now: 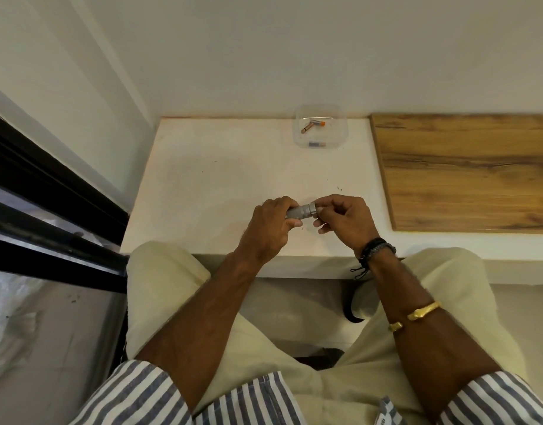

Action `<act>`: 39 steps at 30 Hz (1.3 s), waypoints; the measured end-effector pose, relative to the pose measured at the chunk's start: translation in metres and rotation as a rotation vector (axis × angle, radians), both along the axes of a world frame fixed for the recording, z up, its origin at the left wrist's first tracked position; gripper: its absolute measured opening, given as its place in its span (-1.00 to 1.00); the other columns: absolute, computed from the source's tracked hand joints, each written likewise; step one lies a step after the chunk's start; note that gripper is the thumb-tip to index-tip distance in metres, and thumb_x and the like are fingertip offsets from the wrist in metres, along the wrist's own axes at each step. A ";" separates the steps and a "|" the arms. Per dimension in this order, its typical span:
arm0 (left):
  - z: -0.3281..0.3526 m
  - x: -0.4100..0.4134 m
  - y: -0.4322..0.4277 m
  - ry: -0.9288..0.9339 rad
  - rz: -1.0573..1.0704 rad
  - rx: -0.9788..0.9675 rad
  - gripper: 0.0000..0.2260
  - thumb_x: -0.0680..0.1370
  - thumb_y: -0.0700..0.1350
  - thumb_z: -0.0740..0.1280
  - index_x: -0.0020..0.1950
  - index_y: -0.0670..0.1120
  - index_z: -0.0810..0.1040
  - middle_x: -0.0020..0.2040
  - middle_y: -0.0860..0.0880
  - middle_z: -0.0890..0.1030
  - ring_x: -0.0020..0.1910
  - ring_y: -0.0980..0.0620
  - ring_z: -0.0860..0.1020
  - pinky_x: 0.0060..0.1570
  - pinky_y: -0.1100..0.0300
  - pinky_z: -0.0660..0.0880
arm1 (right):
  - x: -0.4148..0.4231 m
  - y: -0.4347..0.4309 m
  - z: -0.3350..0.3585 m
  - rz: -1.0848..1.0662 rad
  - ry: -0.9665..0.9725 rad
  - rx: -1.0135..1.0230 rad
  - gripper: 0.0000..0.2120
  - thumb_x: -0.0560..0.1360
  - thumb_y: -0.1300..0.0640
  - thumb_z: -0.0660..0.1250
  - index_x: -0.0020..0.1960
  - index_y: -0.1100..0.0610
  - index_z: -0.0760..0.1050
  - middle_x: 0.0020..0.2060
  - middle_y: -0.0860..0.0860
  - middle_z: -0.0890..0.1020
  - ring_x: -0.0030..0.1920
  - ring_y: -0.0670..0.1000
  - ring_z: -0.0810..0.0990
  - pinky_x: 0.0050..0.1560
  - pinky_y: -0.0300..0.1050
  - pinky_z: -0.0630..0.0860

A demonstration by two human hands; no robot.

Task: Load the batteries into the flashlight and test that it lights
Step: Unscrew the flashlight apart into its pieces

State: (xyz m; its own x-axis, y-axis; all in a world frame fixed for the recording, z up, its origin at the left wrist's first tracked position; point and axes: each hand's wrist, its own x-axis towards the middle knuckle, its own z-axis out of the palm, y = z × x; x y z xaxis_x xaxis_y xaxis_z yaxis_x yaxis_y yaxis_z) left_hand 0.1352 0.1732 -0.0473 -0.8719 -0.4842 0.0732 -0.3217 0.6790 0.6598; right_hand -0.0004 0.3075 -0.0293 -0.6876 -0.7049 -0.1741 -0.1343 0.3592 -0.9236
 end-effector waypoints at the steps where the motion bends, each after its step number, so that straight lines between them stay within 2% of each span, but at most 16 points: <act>1: 0.000 0.000 -0.001 -0.001 0.000 -0.005 -0.78 0.58 -0.10 0.40 0.18 -0.14 0.53 0.04 -0.13 0.63 -0.06 -0.07 0.53 0.00 0.03 0.51 | 0.001 -0.001 0.001 -0.019 -0.055 -0.013 -0.80 0.63 0.18 0.29 0.09 0.24 0.67 -0.10 0.18 0.73 -0.19 0.15 0.73 -0.18 -0.03 0.69; 4: 0.000 0.000 0.000 0.000 -0.019 -0.010 -0.79 0.57 -0.10 0.40 0.17 -0.14 0.54 0.03 -0.12 0.64 -0.07 -0.05 0.52 0.00 0.01 0.51 | 0.004 -0.003 0.004 -0.032 -0.004 0.019 -0.70 0.57 -0.05 0.40 0.00 0.19 0.69 -0.20 0.10 0.73 -0.28 0.07 0.71 -0.27 -0.08 0.67; 6: -0.001 0.000 0.000 0.016 -0.031 -0.016 -0.81 0.57 -0.10 0.40 0.14 -0.14 0.54 0.01 -0.10 0.64 -0.09 -0.04 0.52 -0.02 -0.01 0.50 | 0.005 -0.002 0.004 0.009 0.080 0.009 -0.77 0.53 0.03 0.46 0.03 0.20 0.69 -0.21 0.09 0.72 -0.26 0.06 0.69 -0.21 -0.03 0.68; 8: -0.003 0.000 -0.001 0.018 -0.017 -0.006 -0.82 0.57 -0.09 0.39 0.12 -0.13 0.54 -0.01 -0.09 0.64 -0.10 -0.03 0.51 -0.03 -0.03 0.52 | 0.002 0.001 0.002 0.059 0.084 -0.059 -0.83 0.50 0.20 0.50 0.08 0.20 0.68 -0.10 0.08 0.72 -0.13 0.08 0.69 -0.04 0.04 0.69; 10: -0.004 0.000 -0.002 0.008 -0.003 0.007 -0.82 0.58 -0.08 0.39 0.13 -0.11 0.54 0.01 -0.09 0.64 -0.10 -0.03 0.52 -0.02 -0.05 0.53 | 0.000 0.002 0.002 0.118 0.035 -0.114 -0.73 0.46 0.28 0.52 0.14 0.15 0.66 0.03 0.06 0.71 0.02 0.07 0.68 0.08 0.05 0.68; 12: -0.004 0.000 -0.003 0.006 -0.005 0.003 -0.82 0.58 -0.07 0.39 0.13 -0.10 0.53 0.01 -0.08 0.64 -0.10 -0.03 0.53 -0.02 -0.04 0.54 | 0.000 0.000 0.003 0.108 -0.015 -0.076 -0.62 0.45 0.11 0.56 0.24 -0.02 0.59 0.12 -0.02 0.68 0.04 0.00 0.69 0.01 -0.06 0.69; 13: -0.004 0.000 -0.003 0.012 -0.010 -0.006 -0.82 0.57 -0.06 0.39 0.12 -0.09 0.53 -0.01 -0.07 0.64 -0.10 -0.02 0.53 -0.03 -0.04 0.54 | 0.001 -0.001 0.003 0.077 -0.006 -0.026 -0.62 0.47 -0.03 0.53 0.25 -0.07 0.56 0.10 -0.04 0.68 -0.03 -0.05 0.71 -0.09 -0.12 0.69; 15: -0.005 0.001 -0.002 0.024 -0.025 -0.025 -0.83 0.57 -0.05 0.39 0.11 -0.07 0.52 -0.03 -0.04 0.64 -0.12 -0.01 0.52 -0.06 -0.04 0.54 | 0.003 -0.003 0.000 0.023 0.055 0.048 -0.73 0.52 -0.17 0.41 0.11 -0.03 0.61 -0.09 -0.02 0.72 -0.24 -0.09 0.71 -0.28 -0.15 0.64; 17: -0.006 0.001 -0.002 0.016 -0.035 -0.033 -0.82 0.56 -0.05 0.40 0.11 -0.07 0.52 -0.03 -0.05 0.64 -0.13 -0.01 0.51 -0.06 -0.04 0.54 | 0.003 -0.003 -0.002 0.026 0.112 0.062 -0.78 0.58 -0.09 0.37 -0.04 0.05 0.66 -0.25 -0.01 0.71 -0.35 -0.10 0.68 -0.33 -0.13 0.60; 20: -0.007 0.001 -0.002 0.004 -0.023 -0.009 -0.82 0.57 -0.06 0.40 0.11 -0.09 0.53 -0.03 -0.07 0.64 -0.13 -0.02 0.51 -0.05 -0.06 0.54 | 0.001 0.000 -0.001 0.083 0.125 0.011 -0.92 0.55 0.16 0.45 0.03 0.10 0.67 -0.15 0.00 0.73 -0.22 -0.04 0.71 -0.13 -0.08 0.69; 22: -0.007 0.002 -0.002 -0.002 -0.027 -0.004 -0.82 0.57 -0.07 0.39 0.11 -0.10 0.54 -0.02 -0.08 0.64 -0.12 -0.04 0.51 -0.04 -0.08 0.53 | 0.000 0.001 0.001 0.128 0.105 -0.042 -0.80 0.48 0.34 0.47 0.08 0.16 0.68 -0.03 0.05 0.73 -0.02 0.06 0.69 0.04 -0.02 0.66; 24: -0.007 0.002 -0.002 -0.006 -0.033 -0.012 -0.82 0.57 -0.07 0.40 0.13 -0.10 0.53 0.00 -0.07 0.64 -0.11 -0.05 0.52 -0.04 -0.09 0.53 | 0.000 0.002 0.004 0.146 0.073 -0.068 -0.70 0.44 0.44 0.46 0.11 0.18 0.67 0.01 0.08 0.72 0.05 0.09 0.68 0.11 0.03 0.65; 26: -0.005 0.002 -0.001 -0.001 -0.031 -0.009 -0.81 0.57 -0.08 0.40 0.14 -0.11 0.53 0.01 -0.09 0.65 -0.10 -0.05 0.52 -0.03 -0.08 0.53 | 0.000 0.002 0.004 0.142 0.031 -0.065 -0.69 0.46 0.39 0.47 0.17 0.17 0.66 0.03 0.08 0.72 0.04 0.11 0.69 0.15 0.08 0.65; 30: -0.004 0.001 -0.001 -0.008 -0.037 -0.006 -0.80 0.58 -0.08 0.39 0.14 -0.14 0.54 0.00 -0.11 0.64 -0.09 -0.06 0.53 -0.01 -0.07 0.52 | 0.001 0.002 0.000 0.116 0.015 -0.051 -0.79 0.49 0.25 0.50 0.13 0.17 0.68 -0.17 0.10 0.71 -0.11 0.23 0.68 0.09 0.22 0.65; 32: -0.003 0.002 -0.001 0.002 -0.029 0.004 -0.81 0.58 -0.09 0.38 0.14 -0.13 0.53 0.00 -0.10 0.63 -0.10 -0.05 0.52 -0.03 -0.06 0.52 | 0.001 0.002 -0.002 0.078 -0.003 -0.073 -0.80 0.48 0.23 0.51 0.11 0.18 0.69 -0.14 0.15 0.72 -0.07 0.25 0.69 0.09 0.23 0.65; 39: -0.001 0.006 -0.004 0.122 0.041 0.108 -0.79 0.58 -0.13 0.39 0.18 -0.12 0.50 0.04 -0.07 0.64 -0.08 -0.06 0.58 -0.04 -0.02 0.60 | -0.014 0.006 -0.014 -0.286 0.035 -0.027 -0.79 0.35 0.09 0.64 -0.08 0.04 0.67 -0.20 -0.03 0.74 -0.13 0.01 0.73 -0.02 -0.06 0.70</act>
